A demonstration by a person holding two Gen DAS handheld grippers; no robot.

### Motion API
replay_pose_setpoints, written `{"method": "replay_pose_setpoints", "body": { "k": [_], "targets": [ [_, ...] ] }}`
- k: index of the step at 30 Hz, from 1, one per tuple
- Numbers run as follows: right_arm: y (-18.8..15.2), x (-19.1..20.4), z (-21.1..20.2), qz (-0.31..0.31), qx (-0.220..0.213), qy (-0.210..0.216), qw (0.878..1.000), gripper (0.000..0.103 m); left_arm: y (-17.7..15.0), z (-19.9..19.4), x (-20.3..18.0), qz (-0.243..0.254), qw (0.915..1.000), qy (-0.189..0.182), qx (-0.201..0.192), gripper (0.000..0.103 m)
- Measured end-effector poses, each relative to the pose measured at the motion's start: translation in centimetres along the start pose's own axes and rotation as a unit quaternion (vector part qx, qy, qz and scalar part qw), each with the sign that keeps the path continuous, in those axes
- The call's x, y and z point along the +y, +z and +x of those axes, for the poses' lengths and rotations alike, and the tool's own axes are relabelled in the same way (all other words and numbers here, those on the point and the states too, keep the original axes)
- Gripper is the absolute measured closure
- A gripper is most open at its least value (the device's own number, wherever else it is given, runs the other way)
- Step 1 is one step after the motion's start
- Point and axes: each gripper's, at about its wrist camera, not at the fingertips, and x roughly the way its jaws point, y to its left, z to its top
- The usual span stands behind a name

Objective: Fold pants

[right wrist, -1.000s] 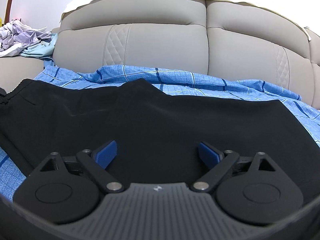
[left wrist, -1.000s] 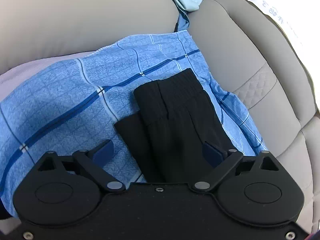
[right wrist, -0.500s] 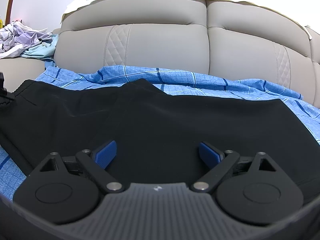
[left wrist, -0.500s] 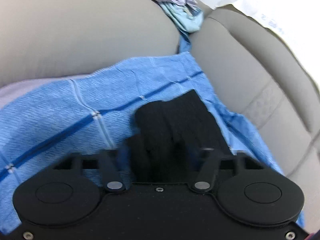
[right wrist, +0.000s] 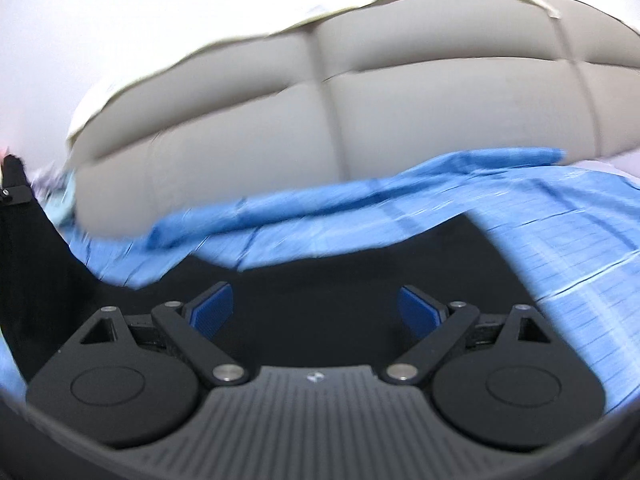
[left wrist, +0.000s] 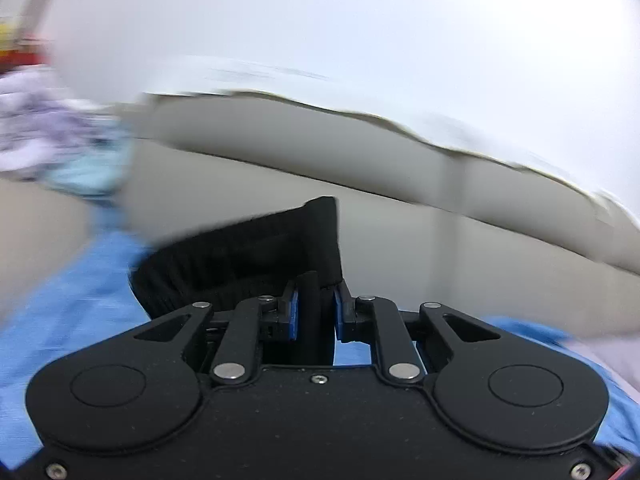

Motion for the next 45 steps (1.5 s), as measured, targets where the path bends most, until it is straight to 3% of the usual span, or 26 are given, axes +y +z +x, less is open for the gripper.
{"method": "replay_pose_setpoints", "body": {
  "k": [3,5,9,11,12,13,14,17,20,22,24,26,28,32,33,34,36,39,40,42,45],
  "targets": [
    [1.3,-3.7,-1.5,0.017,-0.022,-0.032,0.999,0.007,-1.6,2.8,-6.3,0.045,0.9935,-0.081,0.067,0.087],
    [1.7,-5.8,-2.5,0.025,-0.03,-0.054,0.998,0.007,-4.1,4.9,-9.9,0.081,0.9812,-0.121,0.127,0.085],
    [1.2,-9.0,-3.7,0.062,-0.023,-0.076,0.995,0.007,-9.4,8.1,-13.1,0.111,0.9486,-0.154,0.253,0.08],
    [0.3,-9.6,-4.1,0.074,-0.013,-0.074,0.994,0.007,-10.8,8.3,-12.7,0.094,0.9365,-0.176,0.288,0.068],
    [0.0,-9.6,-4.0,0.076,-0.008,-0.072,0.995,0.007,-11.1,7.6,-12.3,0.089,0.9359,-0.19,0.283,0.062],
    [-0.4,-9.5,-4.1,0.076,-0.003,-0.067,0.995,0.007,-10.9,6.9,-11.9,0.091,0.9345,-0.202,0.278,0.047],
    [-0.8,-9.3,-4.2,0.075,0.0,-0.061,0.995,0.007,-10.7,6.2,-11.6,0.097,0.9332,-0.21,0.275,0.039],
    [-1.6,-7.8,-4.0,0.082,0.01,-0.028,0.996,0.007,-9.4,3.7,-10.0,0.106,0.9405,-0.206,0.248,0.039],
    [-2.4,-5.4,-3.2,0.076,0.029,0.013,0.997,0.007,-8.0,0.8,-7.6,0.08,0.959,-0.169,0.213,0.039],
    [-2.9,-3.8,-2.5,0.062,0.039,0.026,0.997,0.007,-7.3,0.0,-5.8,0.063,0.9725,-0.118,0.191,0.045],
    [-3.1,-2.3,-1.6,0.052,0.048,0.041,0.997,0.007,-7.3,0.1,-4.4,0.068,0.9801,-0.058,0.177,0.052],
    [-3.0,-0.9,-0.4,0.041,0.051,0.05,0.997,0.008,-8.2,0.6,-3.6,0.101,0.9786,0.009,0.179,0.063],
    [-2.8,0.2,1.1,0.029,0.052,0.035,0.998,0.01,-9.5,1.3,-3.1,0.117,0.9738,0.037,0.192,0.065],
    [-2.7,1.1,4.1,0.031,0.051,0.001,0.998,0.025,-11.1,1.7,-2.6,0.114,0.9702,0.039,0.21,0.066],
    [-2.4,1.3,4.7,0.028,0.051,-0.006,0.998,0.034,-11.1,1.5,-2.4,0.114,0.9707,0.039,0.208,0.066],
    [-2.2,1.6,5.0,0.026,0.052,-0.01,0.998,0.057,-11.1,1.3,-2.5,0.116,0.9708,0.037,0.207,0.066],
    [-1.7,1.5,5.4,0.037,0.054,-0.009,0.998,0.079,-10.8,1.0,-2.6,0.115,0.9713,0.032,0.206,0.066],
    [-0.9,1.5,3.7,0.029,0.024,-0.007,0.999,0.084,-10.7,-0.1,-2.9,0.107,0.9726,0.014,0.206,0.066],
    [-0.6,1.4,2.8,0.02,0.008,-0.018,1.0,0.09,-10.5,-0.5,-3.0,0.106,0.9731,0.004,0.205,0.066],
    [-0.1,1.0,0.9,-0.003,-0.024,-0.049,0.999,0.091,-10.5,-1.1,-3.4,0.108,0.9729,-0.012,0.204,0.066],
    [0.2,-1.1,-0.8,0.001,-0.036,-0.083,0.996,0.091,-11.1,-1.5,-4.3,0.118,0.9691,-0.033,0.214,0.066]
  ]
}}
